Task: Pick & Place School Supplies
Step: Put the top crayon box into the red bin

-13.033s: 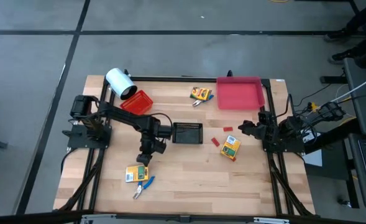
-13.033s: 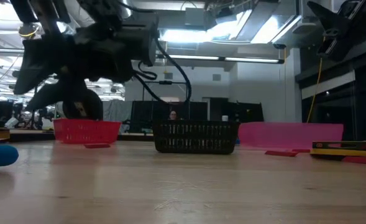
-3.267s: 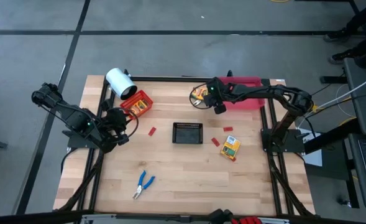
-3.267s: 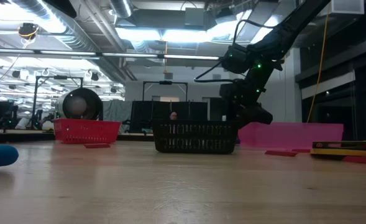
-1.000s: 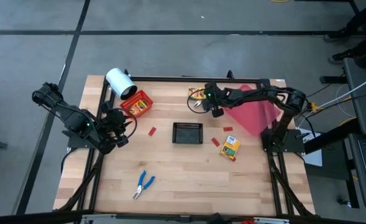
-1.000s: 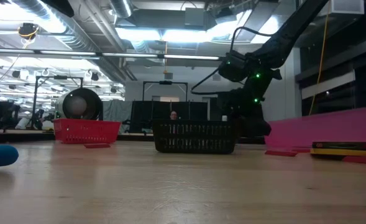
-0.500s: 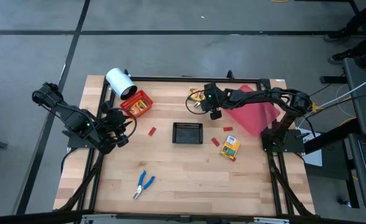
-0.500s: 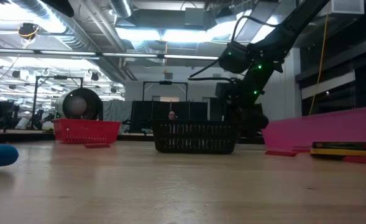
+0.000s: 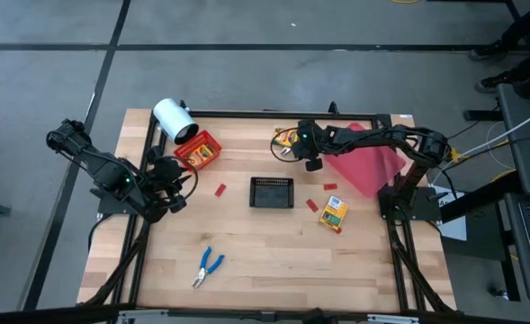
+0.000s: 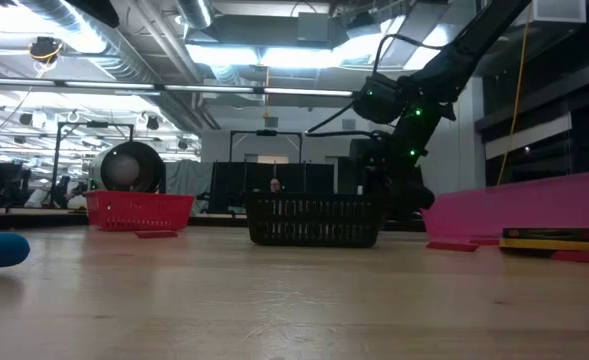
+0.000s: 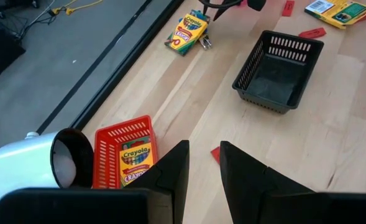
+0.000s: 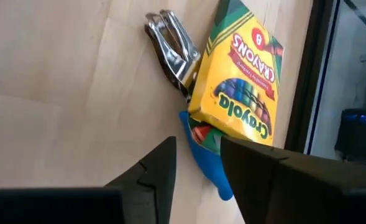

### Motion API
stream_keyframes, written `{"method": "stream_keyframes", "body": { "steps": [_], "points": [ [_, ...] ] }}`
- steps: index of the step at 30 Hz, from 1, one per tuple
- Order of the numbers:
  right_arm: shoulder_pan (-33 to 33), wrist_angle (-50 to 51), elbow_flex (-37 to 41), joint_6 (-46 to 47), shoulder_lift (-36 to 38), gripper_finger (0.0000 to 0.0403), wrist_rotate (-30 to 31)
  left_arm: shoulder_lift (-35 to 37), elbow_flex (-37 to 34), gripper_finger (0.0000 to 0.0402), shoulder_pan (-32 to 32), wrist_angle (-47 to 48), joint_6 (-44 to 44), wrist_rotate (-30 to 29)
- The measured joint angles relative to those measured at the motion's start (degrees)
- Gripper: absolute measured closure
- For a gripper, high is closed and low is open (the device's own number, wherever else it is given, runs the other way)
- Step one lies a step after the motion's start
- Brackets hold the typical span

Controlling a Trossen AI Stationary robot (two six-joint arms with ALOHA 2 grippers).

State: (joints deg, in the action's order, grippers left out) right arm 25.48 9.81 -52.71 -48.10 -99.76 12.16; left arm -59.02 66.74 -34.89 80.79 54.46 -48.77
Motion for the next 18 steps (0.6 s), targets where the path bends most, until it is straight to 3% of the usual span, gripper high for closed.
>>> {"method": "stream_keyframes", "body": {
  "steps": [18],
  "points": [
    [1.46,-1.36,-0.02,-0.76,-0.24,0.0302,-4.12,0.00,0.00,0.0316,0.00,-0.24,0.33,0.00]
  ]
}}
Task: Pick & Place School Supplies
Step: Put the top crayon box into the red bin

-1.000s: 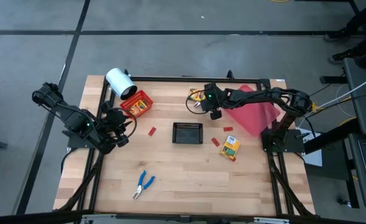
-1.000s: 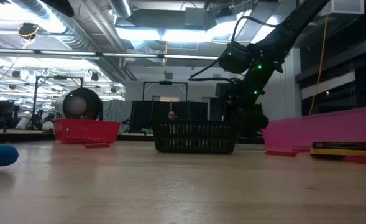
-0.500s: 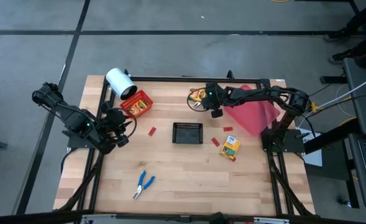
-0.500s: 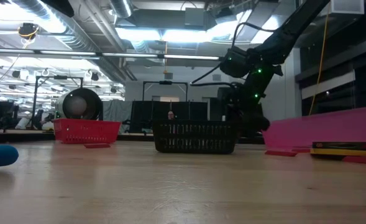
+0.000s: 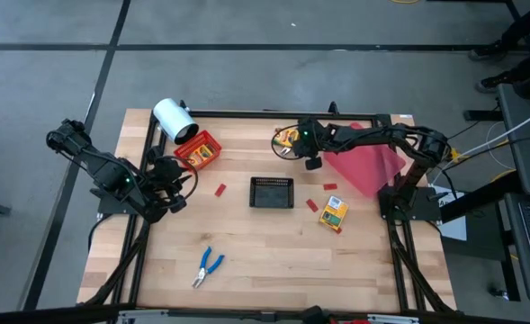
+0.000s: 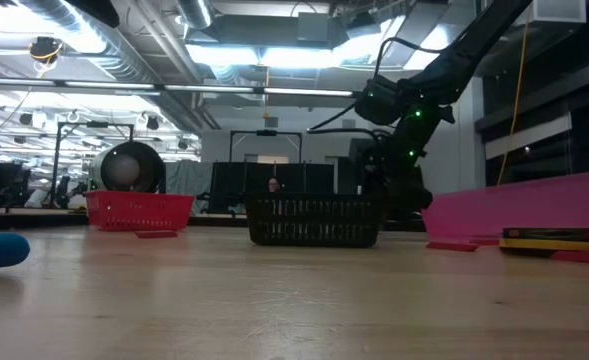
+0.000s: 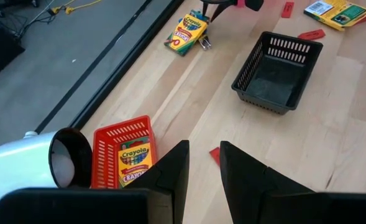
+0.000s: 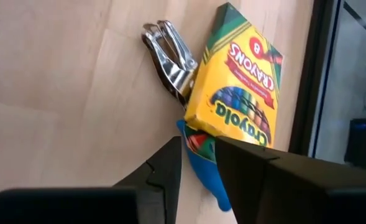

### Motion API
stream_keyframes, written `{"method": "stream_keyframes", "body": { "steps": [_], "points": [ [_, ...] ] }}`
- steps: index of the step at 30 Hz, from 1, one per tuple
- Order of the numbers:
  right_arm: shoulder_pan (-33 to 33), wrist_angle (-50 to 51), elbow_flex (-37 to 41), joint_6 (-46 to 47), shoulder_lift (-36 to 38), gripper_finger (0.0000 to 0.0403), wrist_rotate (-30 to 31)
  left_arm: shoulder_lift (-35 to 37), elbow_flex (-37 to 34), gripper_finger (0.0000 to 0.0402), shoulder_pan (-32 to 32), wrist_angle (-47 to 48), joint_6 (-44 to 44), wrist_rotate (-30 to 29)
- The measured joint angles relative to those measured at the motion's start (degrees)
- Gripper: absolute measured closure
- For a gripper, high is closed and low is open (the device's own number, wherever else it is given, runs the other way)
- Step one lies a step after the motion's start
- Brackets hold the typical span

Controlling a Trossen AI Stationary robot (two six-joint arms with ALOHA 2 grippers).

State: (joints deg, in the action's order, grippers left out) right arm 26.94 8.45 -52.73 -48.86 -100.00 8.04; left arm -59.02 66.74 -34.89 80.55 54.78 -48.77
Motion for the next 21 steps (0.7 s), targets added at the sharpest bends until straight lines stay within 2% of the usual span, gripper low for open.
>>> {"method": "stream_keyframes", "body": {
  "steps": [8,11,15,21],
  "points": [
    [-0.02,-1.05,-0.02,-0.07,-3.32,0.0308,0.30,0.00,0.00,0.0316,0.00,-1.11,0.14,0.73],
    [-0.15,-1.64,-0.02,-0.79,-3.66,0.0331,1.39,0.00,0.00,0.0316,0.00,-1.34,0.17,1.72],
    [-0.69,-2.71,-0.02,-2.88,-3.76,0.0389,3.52,0.00,0.00,0.0316,0.00,-1.72,0.16,1.90],
    [-2.81,-2.73,-0.02,-2.94,-3.37,0.0399,6.84,0.00,0.00,0.0316,0.00,-2.43,0.13,1.38]
  ]
}}
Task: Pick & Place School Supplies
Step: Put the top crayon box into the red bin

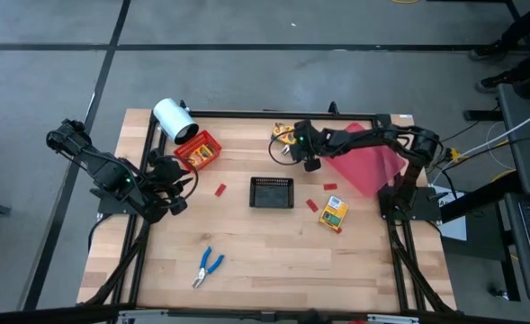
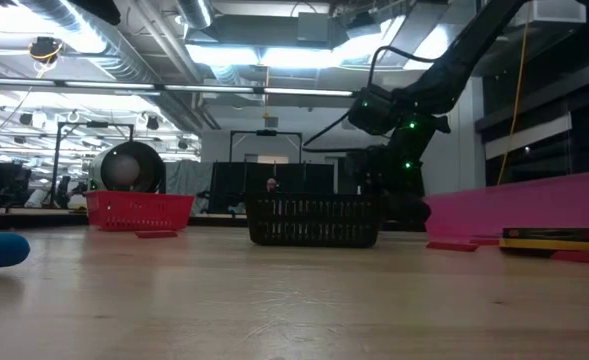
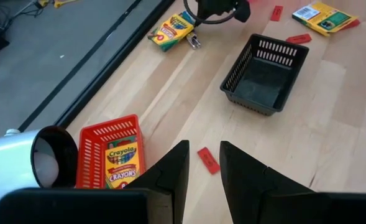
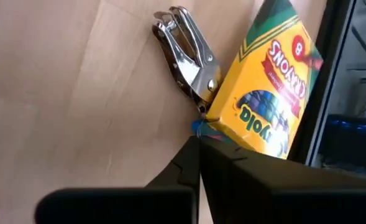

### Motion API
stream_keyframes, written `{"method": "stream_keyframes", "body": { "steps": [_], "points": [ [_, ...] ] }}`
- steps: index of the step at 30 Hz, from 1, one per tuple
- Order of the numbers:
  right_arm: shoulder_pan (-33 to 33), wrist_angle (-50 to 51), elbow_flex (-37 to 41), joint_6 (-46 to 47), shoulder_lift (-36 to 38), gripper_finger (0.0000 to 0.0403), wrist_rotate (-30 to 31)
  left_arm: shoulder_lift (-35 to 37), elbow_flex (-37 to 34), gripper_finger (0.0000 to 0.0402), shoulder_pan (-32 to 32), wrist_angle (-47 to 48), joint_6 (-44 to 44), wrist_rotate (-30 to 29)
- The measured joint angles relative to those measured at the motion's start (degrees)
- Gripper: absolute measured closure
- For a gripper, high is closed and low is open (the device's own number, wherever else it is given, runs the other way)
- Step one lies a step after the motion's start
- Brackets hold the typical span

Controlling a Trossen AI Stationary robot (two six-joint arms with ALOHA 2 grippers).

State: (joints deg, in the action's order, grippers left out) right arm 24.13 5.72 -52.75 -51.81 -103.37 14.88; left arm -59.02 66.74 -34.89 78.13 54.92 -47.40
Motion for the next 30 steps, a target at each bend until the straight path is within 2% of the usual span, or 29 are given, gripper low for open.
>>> {"method": "stream_keyframes", "body": {
  "steps": [19,24,30],
  "points": [
    [-11.45,4.15,-1.28,8.99,14.28,0.0402,6.99,0.01,0.00,0.0316,0.00,-0.34,0.79,-1.51],
    [-15.37,8.42,-7.18,12.45,17.28,0.0402,7.14,0.02,0.00,0.0316,0.16,1.48,5.00,-1.52],
    [-20.82,13.24,-19.56,13.90,15.91,0.0402,4.55,0.02,0.00,0.0303,0.06,1.83,11.87,-2.14]
  ]
}}
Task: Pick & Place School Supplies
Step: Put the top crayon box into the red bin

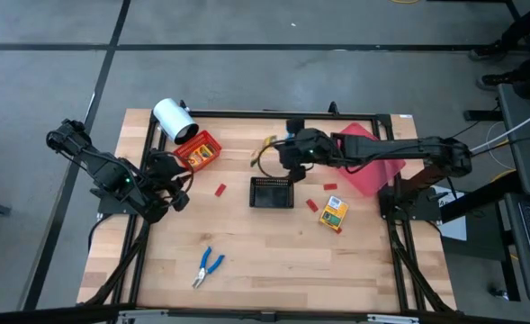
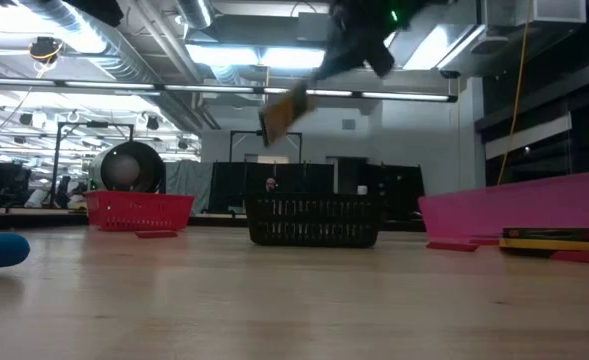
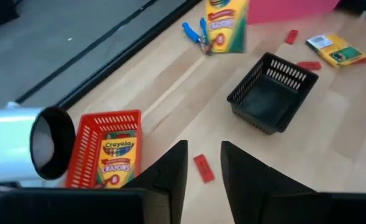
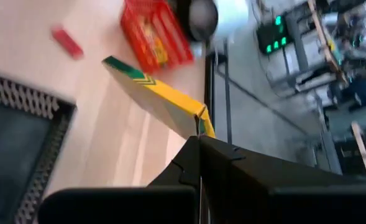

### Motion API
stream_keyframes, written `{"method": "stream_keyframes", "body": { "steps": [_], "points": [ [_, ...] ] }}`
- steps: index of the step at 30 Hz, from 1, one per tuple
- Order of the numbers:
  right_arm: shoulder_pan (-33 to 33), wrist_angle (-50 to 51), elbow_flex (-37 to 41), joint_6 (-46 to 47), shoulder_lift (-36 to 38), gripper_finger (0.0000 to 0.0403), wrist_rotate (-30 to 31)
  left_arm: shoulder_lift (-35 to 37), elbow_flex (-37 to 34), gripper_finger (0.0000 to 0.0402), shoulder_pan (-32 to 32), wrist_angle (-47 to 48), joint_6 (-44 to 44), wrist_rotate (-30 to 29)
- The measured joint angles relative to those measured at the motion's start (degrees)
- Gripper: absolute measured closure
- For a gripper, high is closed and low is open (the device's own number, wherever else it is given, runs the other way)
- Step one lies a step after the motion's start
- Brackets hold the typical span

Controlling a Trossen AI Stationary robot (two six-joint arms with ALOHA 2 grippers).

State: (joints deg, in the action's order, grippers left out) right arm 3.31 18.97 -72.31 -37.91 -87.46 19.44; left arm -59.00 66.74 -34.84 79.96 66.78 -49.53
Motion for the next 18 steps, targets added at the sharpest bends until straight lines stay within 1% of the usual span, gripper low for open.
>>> {"method": "stream_keyframes", "body": {
  "steps": [3,5,8,12,16,18],
  "points": [
    [-1.48,2.41,-5.53,0.31,-2.25,0.0403,-1.38,-0.02,0.00,0.0276,0.01,-0.58,1.83,0.95],
    [-1.94,3.74,-8.80,1.64,-3.45,0.0403,-2.79,-0.42,0.00,0.0251,0.16,-4.20,-0.32,0.62],
    [-2.59,4.95,-13.41,3.07,-5.49,0.0403,-3.88,-2.10,0.00,0.0208,2.04,-11.64,-8.65,-0.47],
    [-3.17,4.66,-18.29,3.58,-7.24,0.0403,-3.86,-5.72,0.00,0.0163,6.95,-17.12,-19.42,-1.37],
    [-3.68,4.67,-20.77,4.50,-7.78,0.0403,-3.80,-10.45,0.00,0.0148,10.51,-23.56,-31.17,-5.48],
    [-3.88,4.44,-21.05,4.63,-7.78,0.0403,-2.34,-12.08,0.11,0.0147,11.50,-26.68,-35.56,-7.51]
  ]
}}
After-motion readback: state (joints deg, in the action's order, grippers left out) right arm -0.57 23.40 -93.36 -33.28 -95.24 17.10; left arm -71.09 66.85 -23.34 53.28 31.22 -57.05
